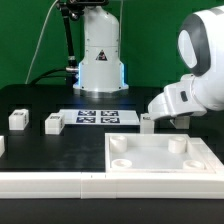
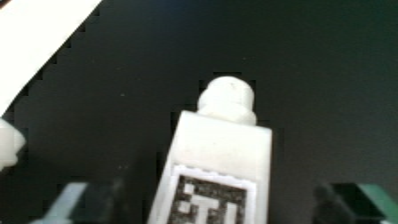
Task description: Assemble one leg
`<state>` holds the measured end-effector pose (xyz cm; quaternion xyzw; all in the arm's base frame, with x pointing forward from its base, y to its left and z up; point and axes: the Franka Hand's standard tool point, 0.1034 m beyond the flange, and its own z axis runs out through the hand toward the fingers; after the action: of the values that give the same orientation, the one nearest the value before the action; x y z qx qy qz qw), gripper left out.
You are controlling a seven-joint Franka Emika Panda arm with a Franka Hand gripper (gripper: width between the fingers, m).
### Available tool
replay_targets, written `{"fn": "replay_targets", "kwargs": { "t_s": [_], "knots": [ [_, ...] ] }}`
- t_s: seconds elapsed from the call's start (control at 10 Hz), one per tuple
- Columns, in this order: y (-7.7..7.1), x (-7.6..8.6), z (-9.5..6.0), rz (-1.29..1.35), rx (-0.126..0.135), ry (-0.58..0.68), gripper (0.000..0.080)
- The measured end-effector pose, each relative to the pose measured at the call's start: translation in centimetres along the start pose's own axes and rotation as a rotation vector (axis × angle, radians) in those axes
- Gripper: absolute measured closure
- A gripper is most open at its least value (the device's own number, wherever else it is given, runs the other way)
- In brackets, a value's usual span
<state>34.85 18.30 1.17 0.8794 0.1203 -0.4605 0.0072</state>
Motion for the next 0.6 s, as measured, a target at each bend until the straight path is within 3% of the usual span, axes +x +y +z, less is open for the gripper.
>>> {"fn": "replay_targets", "kwargs": {
  "t_s": [0.1,0.2,0.6],
  "knots": [
    [0.0,0.0,0.0,0.0,0.0,0.0,0.0388],
    [-0.02,-0.01,0.0,0.0,0.0,0.0,0.0512],
    [-0.02,-0.01,0.0,0.0,0.0,0.0,0.0512]
  ]
}}
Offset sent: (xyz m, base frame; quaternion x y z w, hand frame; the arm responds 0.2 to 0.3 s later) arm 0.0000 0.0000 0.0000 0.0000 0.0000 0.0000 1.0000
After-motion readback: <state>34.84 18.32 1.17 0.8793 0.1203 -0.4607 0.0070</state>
